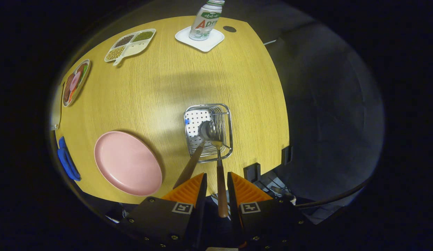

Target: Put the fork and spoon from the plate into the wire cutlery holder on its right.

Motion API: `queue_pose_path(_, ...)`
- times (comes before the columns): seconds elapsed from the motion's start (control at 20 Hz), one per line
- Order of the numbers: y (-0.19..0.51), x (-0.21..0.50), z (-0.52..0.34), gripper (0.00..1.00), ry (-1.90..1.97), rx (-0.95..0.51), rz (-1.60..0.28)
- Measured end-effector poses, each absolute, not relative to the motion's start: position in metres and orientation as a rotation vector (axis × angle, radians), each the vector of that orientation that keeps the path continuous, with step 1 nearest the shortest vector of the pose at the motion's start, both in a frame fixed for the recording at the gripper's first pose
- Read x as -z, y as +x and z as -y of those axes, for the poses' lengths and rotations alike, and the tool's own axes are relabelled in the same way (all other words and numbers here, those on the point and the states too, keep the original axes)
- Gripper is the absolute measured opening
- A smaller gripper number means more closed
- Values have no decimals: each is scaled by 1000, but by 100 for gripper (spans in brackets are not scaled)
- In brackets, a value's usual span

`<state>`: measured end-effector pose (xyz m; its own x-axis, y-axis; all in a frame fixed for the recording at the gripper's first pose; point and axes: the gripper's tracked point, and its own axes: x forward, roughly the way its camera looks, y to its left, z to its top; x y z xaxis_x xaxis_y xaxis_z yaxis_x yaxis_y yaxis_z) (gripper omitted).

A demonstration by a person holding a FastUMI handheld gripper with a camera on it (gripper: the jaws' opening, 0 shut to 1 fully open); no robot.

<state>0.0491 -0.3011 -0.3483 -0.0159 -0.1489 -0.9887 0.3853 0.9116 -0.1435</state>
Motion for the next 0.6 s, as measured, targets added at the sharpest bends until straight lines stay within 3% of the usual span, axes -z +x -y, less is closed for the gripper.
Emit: queue_pose_path(0.6,75,328,295,35,272,428,-1355)
